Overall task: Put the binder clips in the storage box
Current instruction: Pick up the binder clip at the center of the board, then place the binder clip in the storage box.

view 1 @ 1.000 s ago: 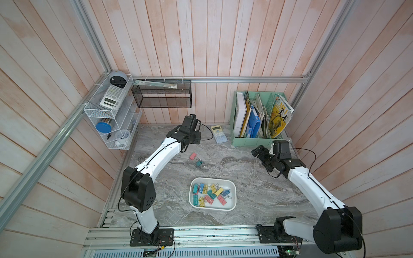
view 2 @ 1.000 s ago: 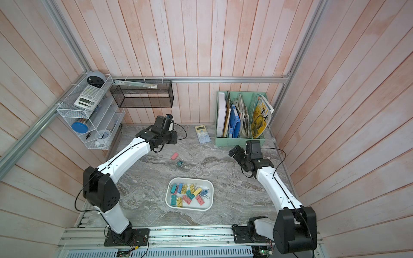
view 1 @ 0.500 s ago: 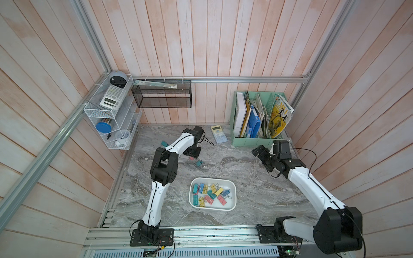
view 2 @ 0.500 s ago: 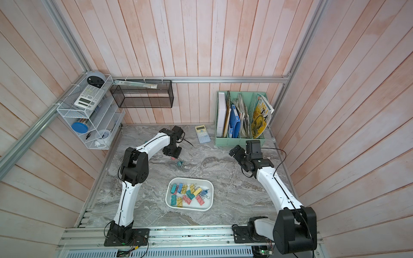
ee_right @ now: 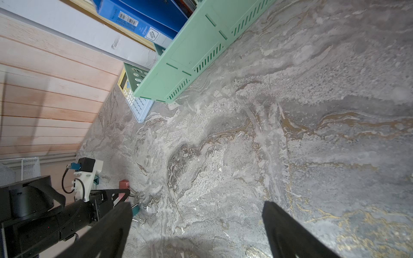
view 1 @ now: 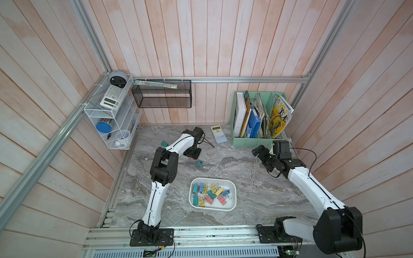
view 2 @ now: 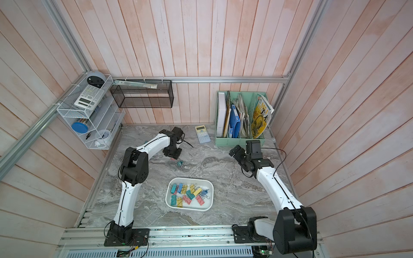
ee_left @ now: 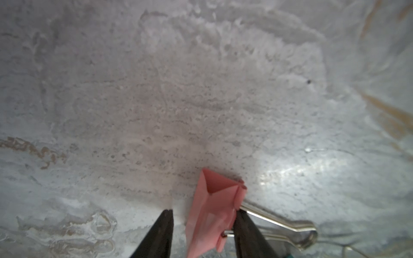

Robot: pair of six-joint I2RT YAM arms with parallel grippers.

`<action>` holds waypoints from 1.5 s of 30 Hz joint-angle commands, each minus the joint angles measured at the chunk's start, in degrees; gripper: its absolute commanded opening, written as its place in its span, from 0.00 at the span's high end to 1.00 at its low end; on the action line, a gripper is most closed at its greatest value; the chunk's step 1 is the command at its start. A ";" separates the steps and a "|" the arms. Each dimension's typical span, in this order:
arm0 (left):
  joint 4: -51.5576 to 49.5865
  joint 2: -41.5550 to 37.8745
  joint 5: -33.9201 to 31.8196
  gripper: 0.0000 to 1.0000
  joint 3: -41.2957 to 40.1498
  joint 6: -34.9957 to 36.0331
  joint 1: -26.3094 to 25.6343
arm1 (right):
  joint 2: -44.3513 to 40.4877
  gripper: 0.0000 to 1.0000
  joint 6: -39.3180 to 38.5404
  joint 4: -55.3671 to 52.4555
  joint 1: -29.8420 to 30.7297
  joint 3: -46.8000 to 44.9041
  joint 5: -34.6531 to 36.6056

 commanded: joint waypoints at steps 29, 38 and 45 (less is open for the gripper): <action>3.05 -23.74 18.25 0.70 -9.39 -20.56 -0.39 | 4.12 0.02 -13.22 13.27 9.17 4.47 -16.86; 1.36 -30.42 27.79 0.69 -13.02 -21.76 -10.93 | -0.08 0.02 -4.07 4.44 0.87 -1.32 -4.76; 10.03 -31.79 35.98 0.69 -26.65 -24.07 -23.05 | -2.84 0.02 -2.83 2.15 -1.90 -3.46 -2.44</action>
